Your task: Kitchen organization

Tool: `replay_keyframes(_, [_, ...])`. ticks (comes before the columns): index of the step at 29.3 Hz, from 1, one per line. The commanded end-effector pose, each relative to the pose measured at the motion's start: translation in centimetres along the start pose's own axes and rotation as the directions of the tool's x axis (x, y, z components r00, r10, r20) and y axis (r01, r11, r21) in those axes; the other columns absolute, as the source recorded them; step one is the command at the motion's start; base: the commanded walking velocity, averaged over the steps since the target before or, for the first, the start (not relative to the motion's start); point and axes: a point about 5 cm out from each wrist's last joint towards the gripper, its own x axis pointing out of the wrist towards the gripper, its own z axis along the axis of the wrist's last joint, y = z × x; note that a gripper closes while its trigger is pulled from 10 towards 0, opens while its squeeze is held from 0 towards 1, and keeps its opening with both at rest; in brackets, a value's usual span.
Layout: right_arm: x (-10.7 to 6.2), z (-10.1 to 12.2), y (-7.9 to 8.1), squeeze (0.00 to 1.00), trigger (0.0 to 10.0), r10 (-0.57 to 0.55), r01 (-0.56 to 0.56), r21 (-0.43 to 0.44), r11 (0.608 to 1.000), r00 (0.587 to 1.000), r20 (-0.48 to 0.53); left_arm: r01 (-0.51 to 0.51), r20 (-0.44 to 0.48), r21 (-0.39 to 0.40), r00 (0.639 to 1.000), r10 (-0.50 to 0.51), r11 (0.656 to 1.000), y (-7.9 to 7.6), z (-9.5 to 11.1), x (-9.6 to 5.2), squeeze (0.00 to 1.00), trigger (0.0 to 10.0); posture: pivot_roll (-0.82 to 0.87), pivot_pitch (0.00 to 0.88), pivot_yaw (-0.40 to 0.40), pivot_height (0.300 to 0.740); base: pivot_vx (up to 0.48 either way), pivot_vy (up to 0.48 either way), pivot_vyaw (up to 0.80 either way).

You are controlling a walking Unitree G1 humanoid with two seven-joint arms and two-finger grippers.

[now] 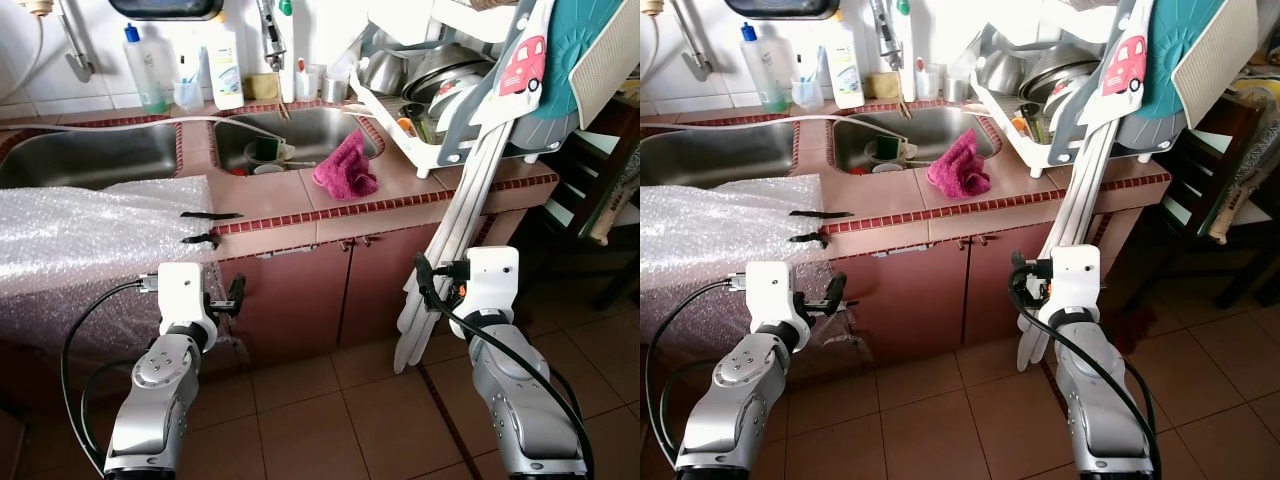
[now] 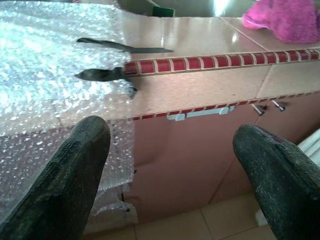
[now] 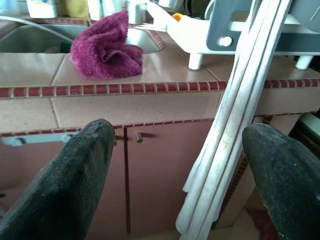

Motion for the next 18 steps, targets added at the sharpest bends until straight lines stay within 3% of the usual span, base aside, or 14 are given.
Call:
replay_keyframes(1, [0.02,0.69,0.33,0.0,10.0,0.006,-0.007,0.006,1.0,1.0,0.021,-0.015,-0.002,-0.003,1.0,0.015,1.0,0.26,0.34,0.09,0.0,10.0,0.02,0.0,-0.007,0.74,0.0,0.375,0.0])
replay_keyframes(18, [-0.01,1.02,-0.02,0.0,10.0,-0.016,0.016,0.006,1.0,0.999,0.035,-0.012,-0.023,0.01,1.0,0.012,1.0,-0.02,0.3,0.1,0.0,10.0,0.02,0.0,-0.002,0.74,0.0,0.387,0.0])
